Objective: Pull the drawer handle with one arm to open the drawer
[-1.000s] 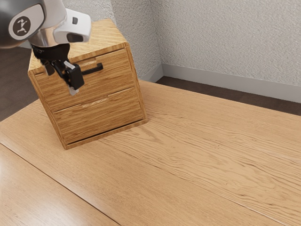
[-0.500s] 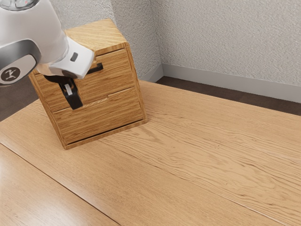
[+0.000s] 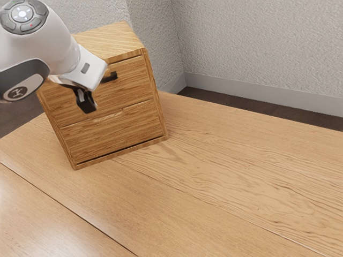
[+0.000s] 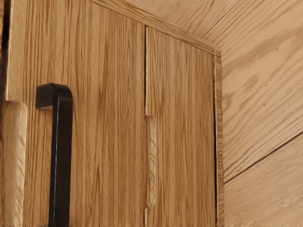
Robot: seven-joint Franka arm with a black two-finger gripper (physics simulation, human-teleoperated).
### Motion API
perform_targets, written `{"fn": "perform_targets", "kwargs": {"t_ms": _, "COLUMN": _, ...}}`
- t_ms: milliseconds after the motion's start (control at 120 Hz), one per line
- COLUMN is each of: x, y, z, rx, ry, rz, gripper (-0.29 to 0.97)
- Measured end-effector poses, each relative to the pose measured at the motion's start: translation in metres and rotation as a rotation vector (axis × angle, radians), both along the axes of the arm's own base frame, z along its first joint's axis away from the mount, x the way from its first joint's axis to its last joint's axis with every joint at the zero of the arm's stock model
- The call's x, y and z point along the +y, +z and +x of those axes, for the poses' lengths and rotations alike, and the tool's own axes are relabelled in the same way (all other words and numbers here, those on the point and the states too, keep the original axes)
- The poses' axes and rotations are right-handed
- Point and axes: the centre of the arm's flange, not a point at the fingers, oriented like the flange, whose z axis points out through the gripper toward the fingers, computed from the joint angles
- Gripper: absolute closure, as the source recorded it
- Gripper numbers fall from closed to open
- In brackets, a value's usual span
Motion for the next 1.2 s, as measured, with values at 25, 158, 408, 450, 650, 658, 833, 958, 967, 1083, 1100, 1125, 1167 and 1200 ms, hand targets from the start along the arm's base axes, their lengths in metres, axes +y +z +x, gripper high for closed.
{"fn": "perform_targets", "kwargs": {"t_ms": 25, "x": 0.004, "y": 0.004, "z": 0.004, "rx": -0.009, "ry": 0.001, "rz": -0.01, "gripper": 0.0}}
{"fn": "perform_targets", "kwargs": {"t_ms": 158, "x": 0.013, "y": 0.017, "z": 0.023, "rx": -0.034, "ry": 0.001, "rz": -0.056, "gripper": 0.0}}
{"fn": "perform_targets", "kwargs": {"t_ms": 408, "x": 0.047, "y": -0.005, "z": 0.029, "rx": 0.006, "ry": 0.038, "rz": -0.086, "gripper": 0.0}}
{"fn": "perform_targets", "kwargs": {"t_ms": 450, "x": 0.051, "y": -0.007, "z": 0.029, "rx": 0.011, "ry": 0.043, "rz": -0.085, "gripper": 0.0}}
{"fn": "perform_targets", "kwargs": {"t_ms": 650, "x": 0.054, "y": -0.017, "z": 0.039, "rx": 0.028, "ry": 0.041, "rz": -0.085, "gripper": 0.0}}
{"fn": "perform_targets", "kwargs": {"t_ms": 658, "x": 0.053, "y": -0.018, "z": 0.039, "rx": 0.029, "ry": 0.04, "rz": -0.084, "gripper": 0.0}}
{"fn": "perform_targets", "kwargs": {"t_ms": 833, "x": 0.06, "y": -0.024, "z": 0.044, "rx": 0.038, "ry": 0.045, "rz": -0.083, "gripper": 0.0}}
{"fn": "perform_targets", "kwargs": {"t_ms": 958, "x": 0.063, "y": -0.023, "z": 0.044, "rx": 0.036, "ry": 0.049, "rz": -0.084, "gripper": 0.0}}
{"fn": "perform_targets", "kwargs": {"t_ms": 967, "x": 0.064, "y": -0.023, "z": 0.044, "rx": 0.036, "ry": 0.049, "rz": -0.084, "gripper": 0.0}}
{"fn": "perform_targets", "kwargs": {"t_ms": 1083, "x": 0.067, "y": -0.021, "z": 0.044, "rx": 0.031, "ry": 0.055, "rz": -0.084, "gripper": 0.0}}
{"fn": "perform_targets", "kwargs": {"t_ms": 1100, "x": 0.069, "y": -0.021, "z": 0.044, "rx": 0.032, "ry": 0.057, "rz": -0.085, "gripper": 0.0}}
{"fn": "perform_targets", "kwargs": {"t_ms": 1125, "x": 0.071, "y": -0.022, "z": 0.044, "rx": 0.033, "ry": 0.059, "rz": -0.085, "gripper": 0.0}}
{"fn": "perform_targets", "kwargs": {"t_ms": 1167, "x": 0.074, "y": -0.023, "z": 0.044, "rx": 0.035, "ry": 0.064, "rz": -0.087, "gripper": 0.0}}
{"fn": "perform_targets", "kwargs": {"t_ms": 1200, "x": 0.076, "y": -0.024, "z": 0.044, "rx": 0.035, "ry": 0.068, "rz": -0.088, "gripper": 0.0}}
